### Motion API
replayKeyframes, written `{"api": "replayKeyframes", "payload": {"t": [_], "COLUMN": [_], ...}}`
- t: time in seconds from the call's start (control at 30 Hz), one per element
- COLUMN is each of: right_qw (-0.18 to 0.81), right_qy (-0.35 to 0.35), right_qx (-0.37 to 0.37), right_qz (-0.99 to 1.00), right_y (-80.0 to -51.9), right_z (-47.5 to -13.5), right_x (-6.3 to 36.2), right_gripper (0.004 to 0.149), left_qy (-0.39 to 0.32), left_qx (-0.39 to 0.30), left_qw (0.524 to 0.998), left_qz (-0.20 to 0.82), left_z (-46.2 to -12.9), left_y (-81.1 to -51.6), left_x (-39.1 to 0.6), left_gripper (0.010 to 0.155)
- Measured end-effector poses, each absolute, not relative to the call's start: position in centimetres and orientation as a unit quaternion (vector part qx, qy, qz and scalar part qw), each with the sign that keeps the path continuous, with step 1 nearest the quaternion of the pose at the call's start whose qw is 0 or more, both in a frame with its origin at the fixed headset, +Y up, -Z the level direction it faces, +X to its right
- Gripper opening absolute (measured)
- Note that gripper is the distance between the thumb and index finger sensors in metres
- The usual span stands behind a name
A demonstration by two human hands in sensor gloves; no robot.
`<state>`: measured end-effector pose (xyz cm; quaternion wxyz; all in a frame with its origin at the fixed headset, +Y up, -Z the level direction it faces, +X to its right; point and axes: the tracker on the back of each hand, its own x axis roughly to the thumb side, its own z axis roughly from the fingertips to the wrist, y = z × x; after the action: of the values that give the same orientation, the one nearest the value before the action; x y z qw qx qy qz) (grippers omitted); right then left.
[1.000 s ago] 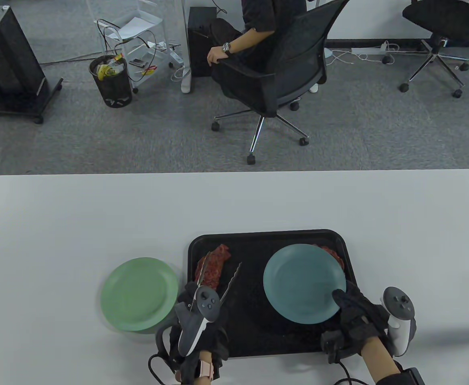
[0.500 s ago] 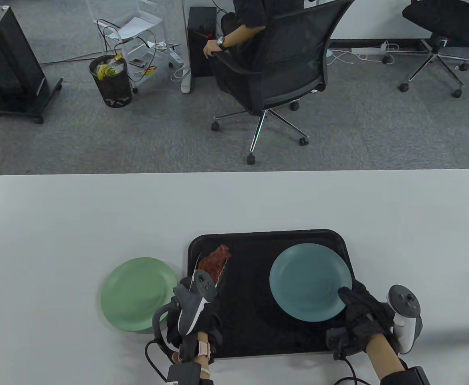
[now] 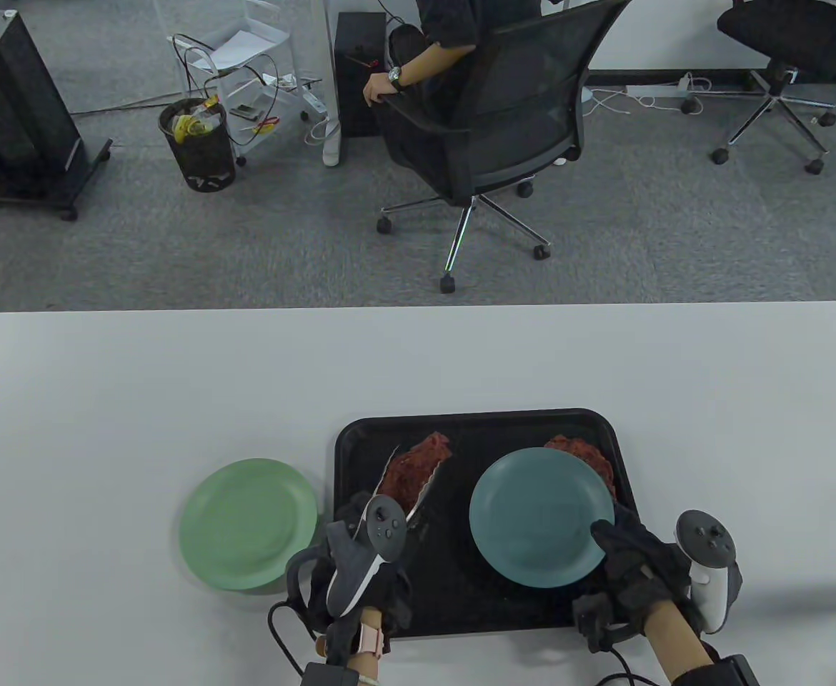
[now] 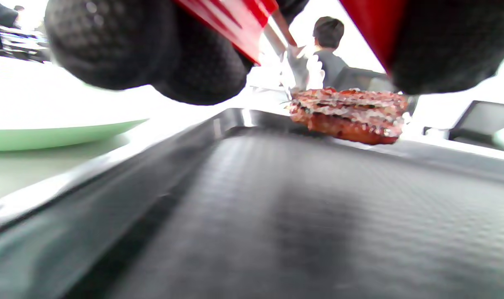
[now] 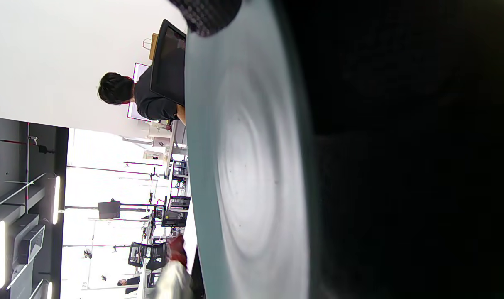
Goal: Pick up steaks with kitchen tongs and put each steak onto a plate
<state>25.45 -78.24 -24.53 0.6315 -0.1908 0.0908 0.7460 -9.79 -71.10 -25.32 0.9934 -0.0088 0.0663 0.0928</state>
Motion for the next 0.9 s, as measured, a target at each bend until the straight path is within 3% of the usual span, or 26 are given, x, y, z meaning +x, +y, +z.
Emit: {"api": "replayKeyframes", "payload": {"t": [0.2,0.4,0.7,0.9], "right_qw": [0.627,0.643,0.654,0.676], "right_qy": [0.099,0.110,0.126,0.108], "right_qx": [-0.185,-0.176,-0.179,-0.187], "right_qz": [0.750,0.738,0.724,0.704], "right_y": [-78.5,-78.7,-79.2,-78.9], "right_z": [-24.4,-24.4,-24.4,-24.3], "right_x": [25.2,24.9,25.0,25.6], "right_gripper": [0.051,0.051,0.051,0.051], "left_qy": [-0.034,-0.102,-0.094,-0.080], "left_qx": [0.002,-0.010,-0.048,-0.031], "left_qw": [0.994,0.994,0.992,0.987], "left_qz": [0.101,0.041,0.069,0.138], "left_z": [-24.5,-24.0,-24.2,-24.0], "left_y": [-70.1,-70.7,-71.6,-69.8], "left_x": [-5.5,-1.8,-2.5,-4.1], "left_gripper": [0.090,0.091,0.094,0.099]}}
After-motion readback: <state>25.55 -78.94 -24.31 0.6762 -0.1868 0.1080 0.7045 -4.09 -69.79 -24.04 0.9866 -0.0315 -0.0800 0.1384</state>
